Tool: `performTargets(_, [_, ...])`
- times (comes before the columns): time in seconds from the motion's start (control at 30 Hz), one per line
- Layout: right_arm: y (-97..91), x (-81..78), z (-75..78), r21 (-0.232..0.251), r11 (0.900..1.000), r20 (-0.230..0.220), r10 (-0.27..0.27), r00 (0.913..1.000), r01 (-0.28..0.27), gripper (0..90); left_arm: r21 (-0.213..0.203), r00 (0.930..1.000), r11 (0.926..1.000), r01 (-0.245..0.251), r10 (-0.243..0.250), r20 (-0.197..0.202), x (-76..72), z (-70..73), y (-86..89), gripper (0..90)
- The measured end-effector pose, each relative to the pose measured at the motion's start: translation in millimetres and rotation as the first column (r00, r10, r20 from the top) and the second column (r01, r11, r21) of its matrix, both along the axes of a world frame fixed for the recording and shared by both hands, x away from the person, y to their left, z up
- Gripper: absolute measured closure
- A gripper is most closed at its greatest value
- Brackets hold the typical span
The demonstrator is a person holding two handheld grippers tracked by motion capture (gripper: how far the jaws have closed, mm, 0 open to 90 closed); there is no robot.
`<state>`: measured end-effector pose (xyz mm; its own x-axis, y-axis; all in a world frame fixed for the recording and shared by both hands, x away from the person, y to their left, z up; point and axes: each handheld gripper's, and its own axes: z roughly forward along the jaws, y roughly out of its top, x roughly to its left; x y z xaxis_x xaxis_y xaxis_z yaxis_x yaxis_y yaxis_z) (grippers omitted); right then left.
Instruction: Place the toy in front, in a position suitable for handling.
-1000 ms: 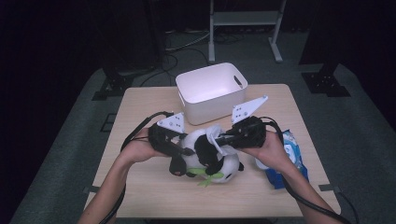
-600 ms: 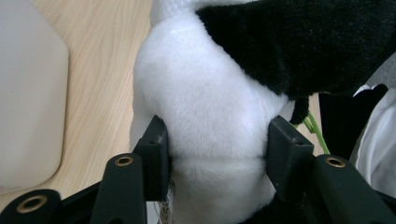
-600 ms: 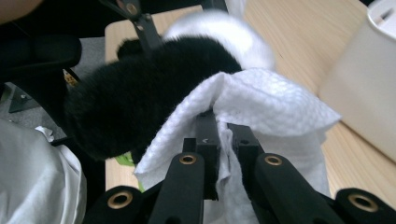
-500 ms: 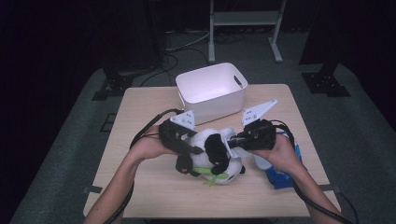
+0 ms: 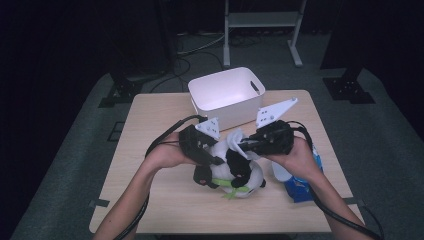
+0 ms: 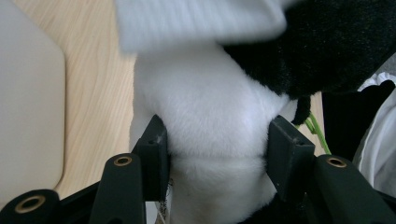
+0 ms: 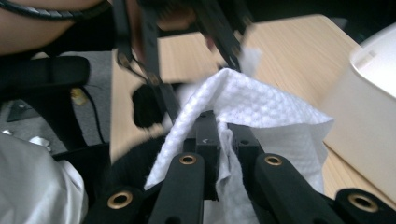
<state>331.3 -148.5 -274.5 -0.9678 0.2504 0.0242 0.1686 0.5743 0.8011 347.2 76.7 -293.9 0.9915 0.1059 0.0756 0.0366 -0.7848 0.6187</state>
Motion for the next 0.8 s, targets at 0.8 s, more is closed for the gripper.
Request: performTargets(0.8, [-17.1, 1.0, -18.2, -0.031, 0.9994, -0.052, -0.015, 0.9986, 0.013, 84.8, -0.241, 0.998, 0.9693, -0.048, 0.037, -0.051, 3.8, -14.2, 5.3, 34.9])
